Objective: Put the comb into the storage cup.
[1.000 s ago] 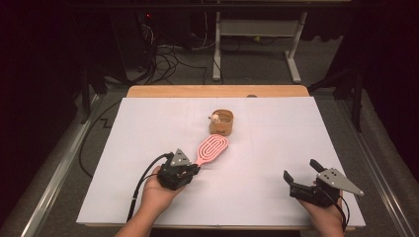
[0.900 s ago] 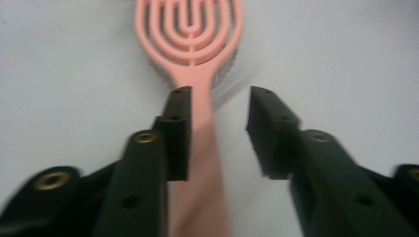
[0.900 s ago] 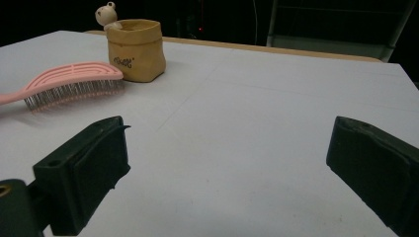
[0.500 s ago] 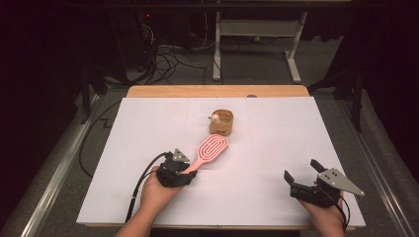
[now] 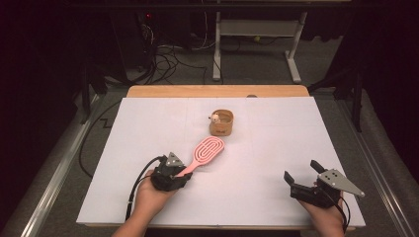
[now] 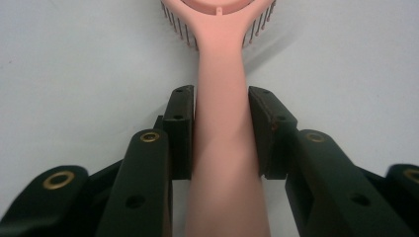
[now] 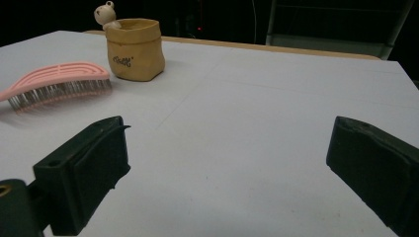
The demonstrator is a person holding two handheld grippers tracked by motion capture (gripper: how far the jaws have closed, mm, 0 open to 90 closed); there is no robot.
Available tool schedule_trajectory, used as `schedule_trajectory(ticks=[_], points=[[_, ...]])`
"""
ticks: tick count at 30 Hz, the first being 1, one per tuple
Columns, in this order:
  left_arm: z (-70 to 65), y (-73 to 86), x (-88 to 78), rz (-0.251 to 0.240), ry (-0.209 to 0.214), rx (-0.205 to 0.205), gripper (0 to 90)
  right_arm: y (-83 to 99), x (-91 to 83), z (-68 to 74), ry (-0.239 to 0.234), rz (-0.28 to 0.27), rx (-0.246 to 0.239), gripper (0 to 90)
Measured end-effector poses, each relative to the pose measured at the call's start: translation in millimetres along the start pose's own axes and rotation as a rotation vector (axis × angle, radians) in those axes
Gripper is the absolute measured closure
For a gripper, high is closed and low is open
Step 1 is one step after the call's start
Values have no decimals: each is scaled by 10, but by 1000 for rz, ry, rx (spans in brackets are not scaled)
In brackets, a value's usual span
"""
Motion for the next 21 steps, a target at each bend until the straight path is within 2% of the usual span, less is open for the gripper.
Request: schedule_trajectory(ticks=[4, 6, 10, 16, 21], points=[[53, 83, -89, 8, 3, 4, 654, -1, -6, -2, 2, 0, -3, 32], [77, 139, -142, 8, 17, -1, 653, -2, -11, 3, -2, 0, 2, 32], [139, 304, -270, 3, 35, -11, 653, -3, -5, 33, -4, 2, -7, 32], [172, 447, -391, 17, 19, 20, 653, -6, -6, 32, -4, 1, -12, 32], [193, 548, -478, 13, 15, 23, 653, 0, 5, 56, -4, 8, -14, 32]])
Point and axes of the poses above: each handheld gripper's, and its own axes: x roughly forward along the jaws, y roughly out of its underside, z roughly to its left, the point moved 3 cm from there along x, roughly forward along the jaws, and after that the axes turned 3 degrees about -z, right-handed, at the moved point
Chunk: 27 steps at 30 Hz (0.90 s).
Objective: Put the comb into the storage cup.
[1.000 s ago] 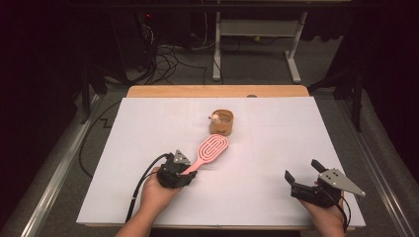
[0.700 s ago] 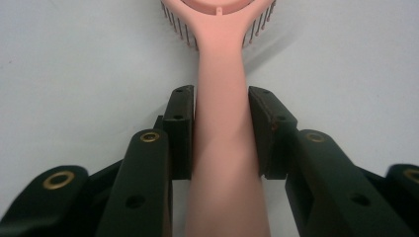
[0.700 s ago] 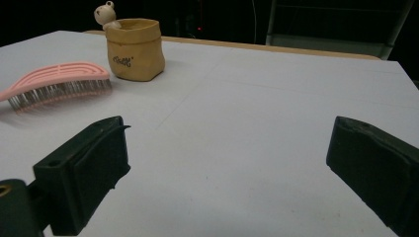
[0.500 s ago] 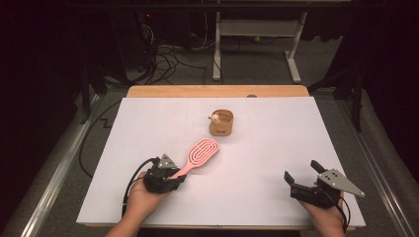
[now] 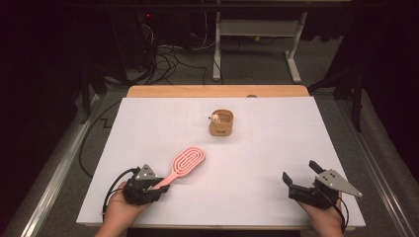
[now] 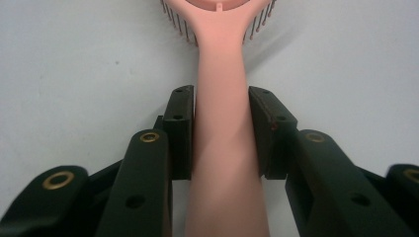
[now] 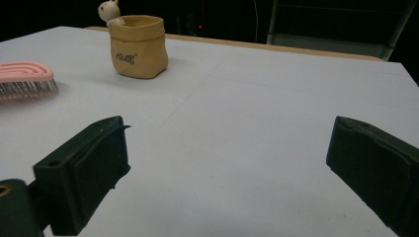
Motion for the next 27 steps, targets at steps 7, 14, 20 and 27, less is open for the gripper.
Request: schedule_trajectory(ticks=[7, 14, 20, 27], points=[[0, 142, -70, -31, 3, -15, 653, -2, 12, 50, -4, 2, -15, 32], [-5, 179, -83, -49, 3, -26, 651, -2, 23, 58, -8, 7, -17, 32], [-14, 182, -83, -54, -1, -38, 647, -5, 13, 60, -8, 2, -22, 32], [7, 183, -91, -56, 34, -75, 623, -9, 16, 53, -9, 3, -19, 31]])
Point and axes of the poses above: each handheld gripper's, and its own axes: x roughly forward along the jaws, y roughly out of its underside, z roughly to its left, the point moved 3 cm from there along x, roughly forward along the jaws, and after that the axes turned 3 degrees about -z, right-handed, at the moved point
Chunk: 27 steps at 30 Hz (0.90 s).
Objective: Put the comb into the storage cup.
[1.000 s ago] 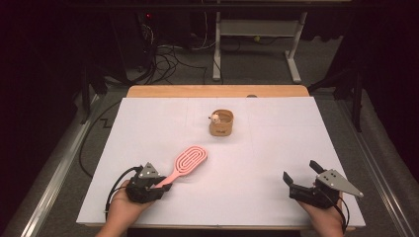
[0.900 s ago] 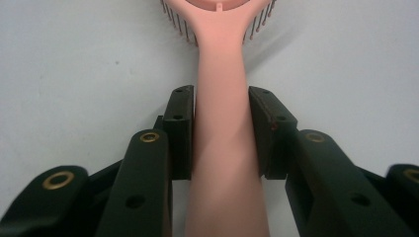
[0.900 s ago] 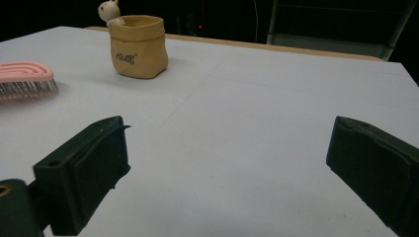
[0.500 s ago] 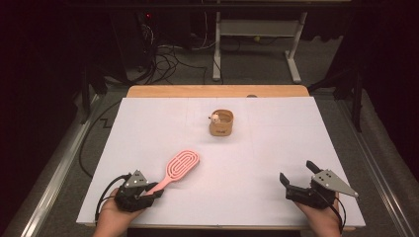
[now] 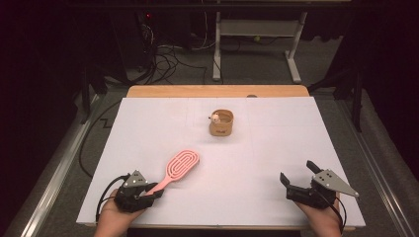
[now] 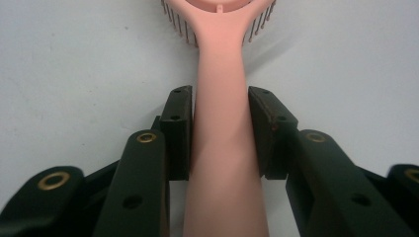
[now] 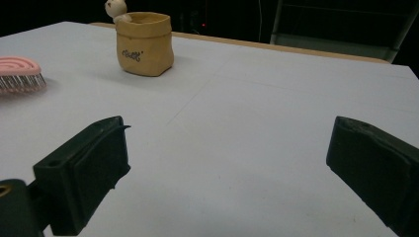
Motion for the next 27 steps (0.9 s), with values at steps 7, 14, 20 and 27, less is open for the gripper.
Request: schedule_trajectory(ticks=[7, 14, 20, 27], points=[[21, 4, -33, -32, -12, -17, 469, -11, -15, 5, 5, -5, -5, 32], [79, -8, -116, -112, -33, -33, 292, -11, -13, -16, 8, -6, -4, 32], [156, -14, -171, -172, -61, -66, 160, -16, -15, -16, 10, -7, -3, 32], [190, -41, -142, -171, -57, -55, 0, -16, -17, -28, 13, -5, -2, 32]])
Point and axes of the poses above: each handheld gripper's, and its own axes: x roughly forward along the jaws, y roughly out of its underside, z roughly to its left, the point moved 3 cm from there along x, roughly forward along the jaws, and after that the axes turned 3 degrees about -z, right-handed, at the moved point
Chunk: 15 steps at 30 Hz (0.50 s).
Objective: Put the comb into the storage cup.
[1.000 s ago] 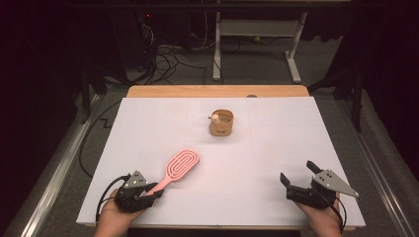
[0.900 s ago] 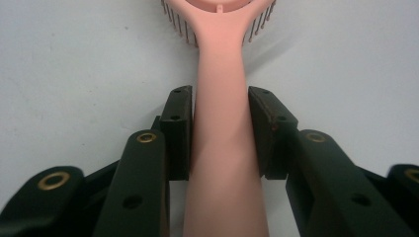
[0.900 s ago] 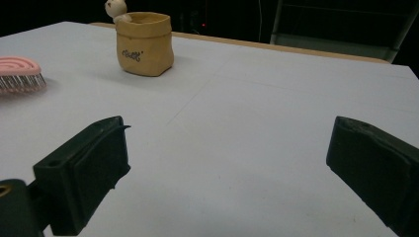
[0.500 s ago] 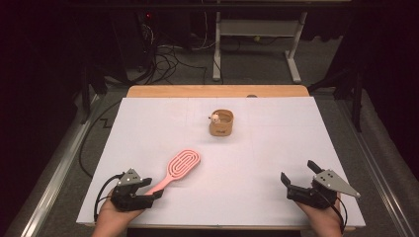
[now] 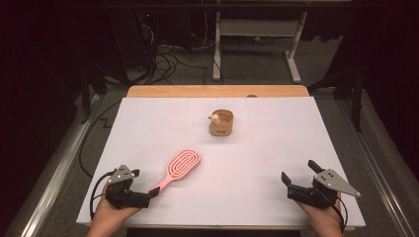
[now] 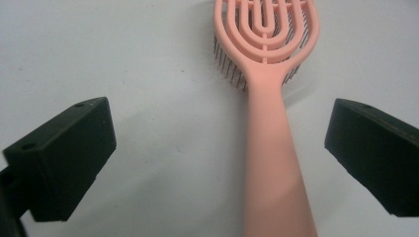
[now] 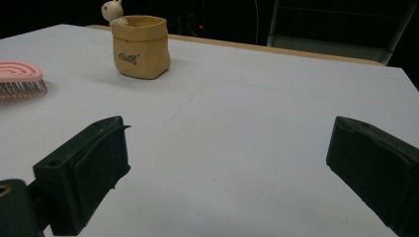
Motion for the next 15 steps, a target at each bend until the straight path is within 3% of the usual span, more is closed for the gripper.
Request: schedule_trajectory(ticks=[6, 10, 13, 14, 15], points=[[-46, -128, -1, 27, -9, 40, 0, -12, -22, -19, 6, -9, 11, 32], [-66, -303, -13, 72, -26, 77, 0, -16, -29, -31, 8, -10, 16, 32], [-65, -356, -1, 91, -20, 78, 0, -15, -38, -28, 6, -12, 19, 33], [-77, -395, 18, 112, 7, 70, 0, -17, -43, -32, 7, -14, 17, 33], [-77, -395, 18, 112, 7, 70, 0, -19, -42, -34, 8, -15, 19, 33]])
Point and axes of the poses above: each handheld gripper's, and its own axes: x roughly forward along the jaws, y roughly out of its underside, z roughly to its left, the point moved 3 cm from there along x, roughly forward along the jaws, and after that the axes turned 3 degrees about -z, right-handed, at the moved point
